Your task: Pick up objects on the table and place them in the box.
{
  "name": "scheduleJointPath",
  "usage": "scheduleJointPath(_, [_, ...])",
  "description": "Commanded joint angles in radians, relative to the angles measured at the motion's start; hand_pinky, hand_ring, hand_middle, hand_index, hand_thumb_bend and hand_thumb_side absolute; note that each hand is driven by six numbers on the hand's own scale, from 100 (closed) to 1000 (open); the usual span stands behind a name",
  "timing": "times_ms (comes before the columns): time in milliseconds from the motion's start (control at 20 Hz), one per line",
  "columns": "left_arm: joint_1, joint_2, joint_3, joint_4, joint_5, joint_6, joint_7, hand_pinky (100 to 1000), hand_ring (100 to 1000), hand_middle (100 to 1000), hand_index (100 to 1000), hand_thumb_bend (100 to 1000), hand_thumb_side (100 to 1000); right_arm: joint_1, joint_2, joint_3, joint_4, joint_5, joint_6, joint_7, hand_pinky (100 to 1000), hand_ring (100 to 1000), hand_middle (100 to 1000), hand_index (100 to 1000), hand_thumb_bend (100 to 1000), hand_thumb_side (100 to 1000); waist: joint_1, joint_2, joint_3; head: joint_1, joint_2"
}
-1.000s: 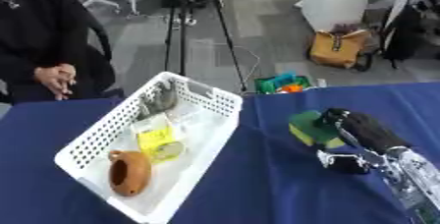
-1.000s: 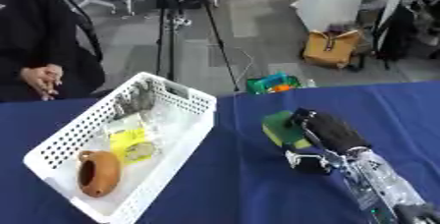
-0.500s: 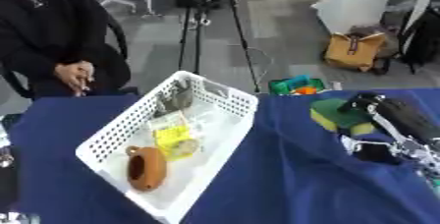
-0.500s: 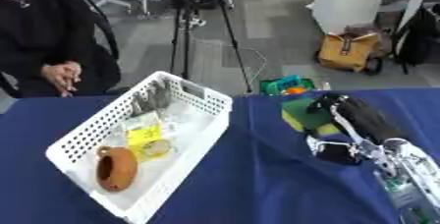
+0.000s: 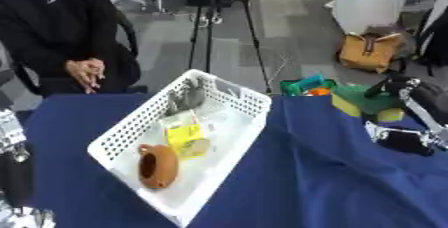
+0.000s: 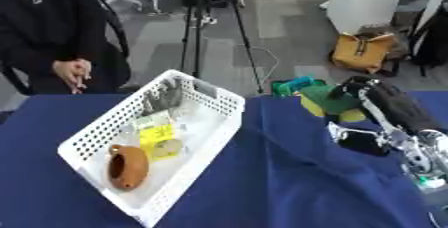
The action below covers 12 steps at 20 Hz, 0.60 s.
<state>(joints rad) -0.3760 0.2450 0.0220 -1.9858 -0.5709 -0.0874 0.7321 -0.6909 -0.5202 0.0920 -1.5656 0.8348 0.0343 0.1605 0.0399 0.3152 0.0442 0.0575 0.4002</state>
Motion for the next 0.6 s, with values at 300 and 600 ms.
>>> scheduleJointPath(300, [-0.009, 0.026, 0.002, -0.014, -0.003, -0.002, 0.000, 757, 674, 808, 756, 100, 899, -0.065, -0.062, -0.005, -0.059, -0.031, 0.003, 0.011, 100, 265, 261, 500, 100, 192, -0.005, -0.033, 0.004, -0.016, 0.008])
scheduleJointPath(600, [-0.007, 0.026, 0.000, -0.014, -0.003, -0.002, -0.001, 757, 674, 809, 756, 100, 898, -0.106, -0.069, 0.006, -0.076, -0.047, -0.001, 0.027, 100, 264, 259, 496, 100, 178, -0.008, -0.036, 0.007, -0.028, 0.012])
